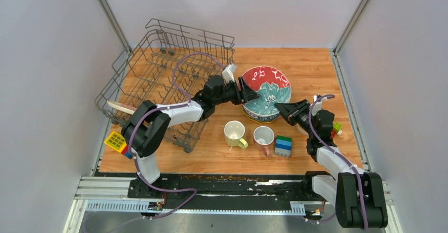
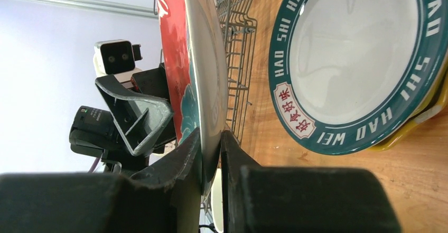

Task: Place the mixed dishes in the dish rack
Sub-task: Pick up the plate at the center of the board.

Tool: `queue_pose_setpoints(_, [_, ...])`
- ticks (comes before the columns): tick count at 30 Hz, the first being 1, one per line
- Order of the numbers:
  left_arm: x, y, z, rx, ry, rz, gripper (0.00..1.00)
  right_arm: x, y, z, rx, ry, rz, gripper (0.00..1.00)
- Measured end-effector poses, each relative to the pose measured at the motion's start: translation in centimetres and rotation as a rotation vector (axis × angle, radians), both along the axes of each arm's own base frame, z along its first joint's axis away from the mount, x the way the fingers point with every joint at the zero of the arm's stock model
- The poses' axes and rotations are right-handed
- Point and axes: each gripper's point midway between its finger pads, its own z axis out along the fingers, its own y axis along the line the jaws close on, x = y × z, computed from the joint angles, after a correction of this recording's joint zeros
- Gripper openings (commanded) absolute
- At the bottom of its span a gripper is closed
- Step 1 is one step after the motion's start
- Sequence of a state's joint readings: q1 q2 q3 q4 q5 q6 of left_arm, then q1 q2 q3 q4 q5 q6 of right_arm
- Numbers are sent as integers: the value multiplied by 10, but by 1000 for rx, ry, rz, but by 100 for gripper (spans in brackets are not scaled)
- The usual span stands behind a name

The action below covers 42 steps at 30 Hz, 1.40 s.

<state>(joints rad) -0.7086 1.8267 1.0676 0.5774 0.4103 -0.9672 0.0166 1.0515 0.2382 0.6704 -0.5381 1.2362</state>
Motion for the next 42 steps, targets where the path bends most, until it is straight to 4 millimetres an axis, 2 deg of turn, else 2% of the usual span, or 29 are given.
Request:
queue_pose_setpoints(5, [-5,5,13,0,-7,0,68,-4,3,4,2,-11,24,0])
queue_pose_setpoints(9, [-5,10,13,24,6,24,68,-6,5,3,2,-11,37,0])
queue_pose_setpoints(14, [-2,20,6,65,23,71,58,-9,7,0,-7,-2,57,0])
queue_pose_setpoints(18, [-1,30,-1,98,31,111,47,-11,9,-3,-15,7,74,0])
queue_pose_setpoints(22, [-1,39,-4,107,36,146,28,-13,10,-3,-20,5,84,0])
queue_pose_setpoints(27, [-5,41,19,50,24,155,0,-15,12,-7,-22,24,107,0])
queue_pose_setpoints(30, [-3,42,25,32,25,166,0,-13,14,-1,-25,-1,120,1])
queue_pose_setpoints(35, [-3,43,27,30,21,170,0,-10,16,1,-37,-4,138,24])
queue_pose_setpoints(37, [-2,45,28,37,12,180,0,-9,17,1,-51,-4,148,29])
queue_pose_setpoints(42, [-6,47,31,100,-10,221,0,-11,19,-2,-77,9,171,33])
